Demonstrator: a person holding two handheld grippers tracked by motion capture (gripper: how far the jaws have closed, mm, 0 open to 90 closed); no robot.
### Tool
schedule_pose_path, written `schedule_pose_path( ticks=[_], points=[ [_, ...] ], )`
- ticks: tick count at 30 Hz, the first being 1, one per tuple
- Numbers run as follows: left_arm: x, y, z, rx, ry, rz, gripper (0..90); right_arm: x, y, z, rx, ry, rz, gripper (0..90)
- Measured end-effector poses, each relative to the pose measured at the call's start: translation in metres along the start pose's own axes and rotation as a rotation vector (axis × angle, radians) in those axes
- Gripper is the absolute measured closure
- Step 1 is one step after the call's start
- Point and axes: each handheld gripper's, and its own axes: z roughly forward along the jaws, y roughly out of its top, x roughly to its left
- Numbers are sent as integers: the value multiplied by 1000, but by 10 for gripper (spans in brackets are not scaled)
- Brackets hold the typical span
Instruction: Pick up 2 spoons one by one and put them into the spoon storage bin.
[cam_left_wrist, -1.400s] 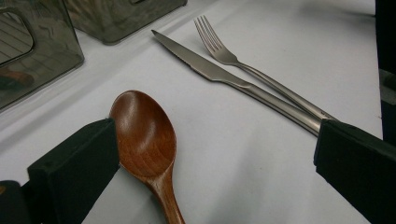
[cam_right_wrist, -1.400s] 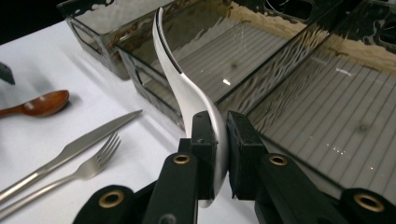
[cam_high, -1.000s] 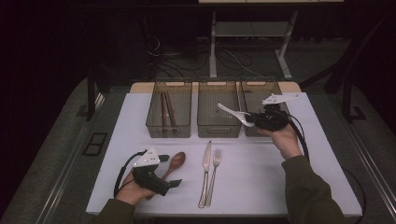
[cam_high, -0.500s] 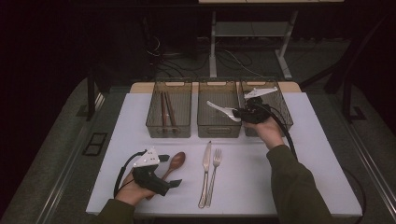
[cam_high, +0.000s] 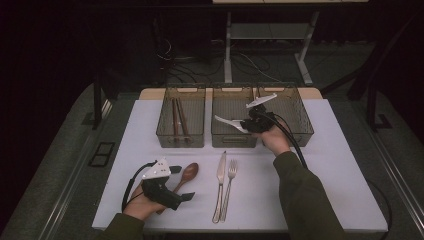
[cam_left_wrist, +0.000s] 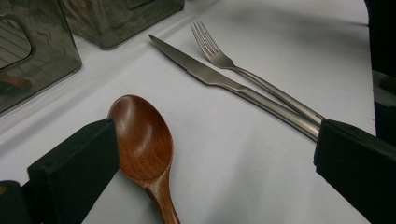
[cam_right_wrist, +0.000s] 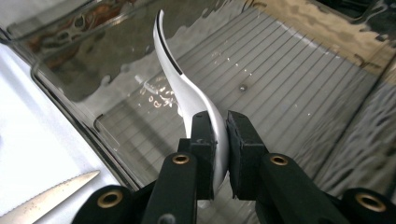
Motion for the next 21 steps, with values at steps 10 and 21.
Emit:
schedule_pose_path(
  ticks=[10, 21],
  points=[
    [0, 0, 1, -5, 1, -2, 0, -4, 3, -21, -120, 30, 62, 503],
    [1, 0, 1, 5, 7, 2, 0, -7, -13, -51, -180, 86, 100, 368]
  ],
)
